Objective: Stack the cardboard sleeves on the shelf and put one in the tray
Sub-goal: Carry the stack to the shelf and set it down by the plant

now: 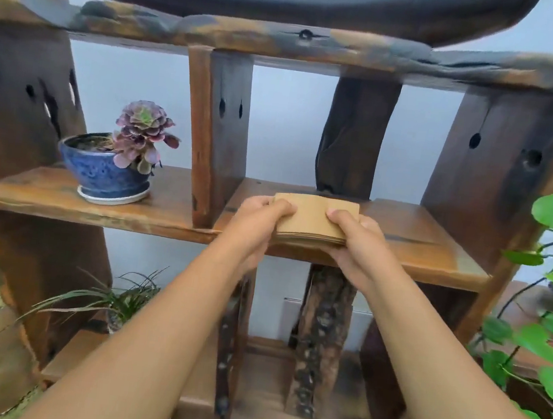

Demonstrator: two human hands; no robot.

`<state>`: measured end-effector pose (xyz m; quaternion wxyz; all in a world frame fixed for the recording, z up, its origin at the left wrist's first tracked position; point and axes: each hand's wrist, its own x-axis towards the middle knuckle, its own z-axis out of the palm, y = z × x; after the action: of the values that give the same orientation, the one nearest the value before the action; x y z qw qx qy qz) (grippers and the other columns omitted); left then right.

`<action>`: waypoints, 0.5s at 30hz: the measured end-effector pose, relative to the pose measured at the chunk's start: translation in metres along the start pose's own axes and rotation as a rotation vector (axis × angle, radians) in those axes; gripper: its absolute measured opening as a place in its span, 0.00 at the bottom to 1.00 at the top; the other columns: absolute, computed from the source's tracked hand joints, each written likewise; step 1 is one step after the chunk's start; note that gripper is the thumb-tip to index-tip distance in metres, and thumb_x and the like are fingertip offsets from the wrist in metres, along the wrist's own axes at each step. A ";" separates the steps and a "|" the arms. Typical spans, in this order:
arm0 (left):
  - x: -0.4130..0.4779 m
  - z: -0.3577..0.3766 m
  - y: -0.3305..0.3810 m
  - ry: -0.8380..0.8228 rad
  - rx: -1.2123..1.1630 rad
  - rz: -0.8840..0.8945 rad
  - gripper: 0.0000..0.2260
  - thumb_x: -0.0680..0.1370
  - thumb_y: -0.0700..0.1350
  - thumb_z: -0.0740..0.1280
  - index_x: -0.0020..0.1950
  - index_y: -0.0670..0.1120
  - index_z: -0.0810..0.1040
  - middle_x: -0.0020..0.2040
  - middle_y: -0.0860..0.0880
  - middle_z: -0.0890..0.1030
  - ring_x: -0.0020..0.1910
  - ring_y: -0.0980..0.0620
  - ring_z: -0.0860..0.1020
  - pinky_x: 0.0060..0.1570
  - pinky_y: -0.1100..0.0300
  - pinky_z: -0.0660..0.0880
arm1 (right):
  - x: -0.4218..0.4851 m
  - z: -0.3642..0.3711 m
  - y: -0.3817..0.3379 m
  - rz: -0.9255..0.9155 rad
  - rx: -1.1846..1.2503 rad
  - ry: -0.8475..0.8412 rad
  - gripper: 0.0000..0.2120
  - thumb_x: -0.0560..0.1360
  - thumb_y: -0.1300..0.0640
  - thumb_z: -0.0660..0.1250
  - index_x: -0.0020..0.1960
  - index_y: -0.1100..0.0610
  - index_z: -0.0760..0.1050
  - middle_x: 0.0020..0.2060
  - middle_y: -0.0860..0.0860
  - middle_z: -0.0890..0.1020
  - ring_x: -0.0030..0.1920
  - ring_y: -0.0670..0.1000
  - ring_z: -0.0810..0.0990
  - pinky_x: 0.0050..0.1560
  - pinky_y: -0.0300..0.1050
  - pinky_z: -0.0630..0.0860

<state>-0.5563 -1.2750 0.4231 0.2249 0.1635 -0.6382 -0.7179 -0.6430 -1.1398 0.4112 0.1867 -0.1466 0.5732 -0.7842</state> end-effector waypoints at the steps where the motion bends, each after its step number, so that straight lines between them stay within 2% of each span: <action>1: 0.012 -0.004 0.006 -0.042 -0.020 -0.009 0.09 0.79 0.42 0.67 0.57 0.39 0.79 0.51 0.41 0.83 0.47 0.48 0.82 0.46 0.56 0.81 | 0.011 0.002 -0.009 0.036 0.002 0.005 0.12 0.77 0.59 0.69 0.58 0.62 0.75 0.53 0.59 0.82 0.56 0.56 0.82 0.51 0.54 0.84; 3: 0.037 -0.007 0.018 -0.057 -0.002 -0.002 0.10 0.80 0.41 0.68 0.58 0.37 0.79 0.50 0.41 0.84 0.44 0.49 0.84 0.44 0.57 0.83 | 0.034 0.004 -0.027 0.085 -0.088 0.021 0.14 0.75 0.57 0.72 0.57 0.63 0.75 0.52 0.58 0.84 0.53 0.55 0.84 0.48 0.52 0.85; 6: 0.069 -0.003 0.031 -0.028 0.068 -0.099 0.15 0.78 0.42 0.72 0.61 0.38 0.76 0.51 0.41 0.86 0.46 0.46 0.86 0.46 0.51 0.84 | 0.062 0.002 -0.049 0.158 -0.377 0.063 0.19 0.72 0.52 0.76 0.57 0.58 0.74 0.50 0.55 0.84 0.52 0.54 0.84 0.55 0.55 0.83; 10: 0.100 0.002 0.035 -0.031 0.159 -0.233 0.12 0.77 0.42 0.72 0.59 0.40 0.77 0.48 0.41 0.87 0.43 0.46 0.86 0.40 0.50 0.83 | 0.087 0.002 -0.055 0.246 -0.461 0.091 0.18 0.71 0.53 0.77 0.55 0.57 0.75 0.50 0.57 0.84 0.51 0.55 0.84 0.51 0.54 0.83; 12: 0.108 0.002 0.033 -0.054 0.231 -0.301 0.10 0.78 0.42 0.71 0.56 0.41 0.77 0.48 0.41 0.86 0.45 0.45 0.85 0.46 0.48 0.83 | 0.096 0.001 -0.051 0.294 -0.517 0.091 0.16 0.71 0.53 0.77 0.52 0.58 0.76 0.53 0.58 0.83 0.54 0.56 0.83 0.49 0.53 0.84; 15: 0.116 -0.001 0.026 -0.073 0.341 -0.361 0.07 0.78 0.44 0.71 0.50 0.42 0.77 0.44 0.43 0.86 0.46 0.45 0.85 0.56 0.48 0.81 | 0.104 -0.003 -0.042 0.351 -0.593 0.086 0.15 0.71 0.52 0.76 0.51 0.58 0.76 0.54 0.57 0.83 0.54 0.56 0.83 0.52 0.52 0.83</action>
<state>-0.6508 -1.3394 0.4549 0.0390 0.2844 -0.7181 -0.6340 -0.7414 -1.1739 0.4525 0.2438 -0.0603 0.7999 -0.5450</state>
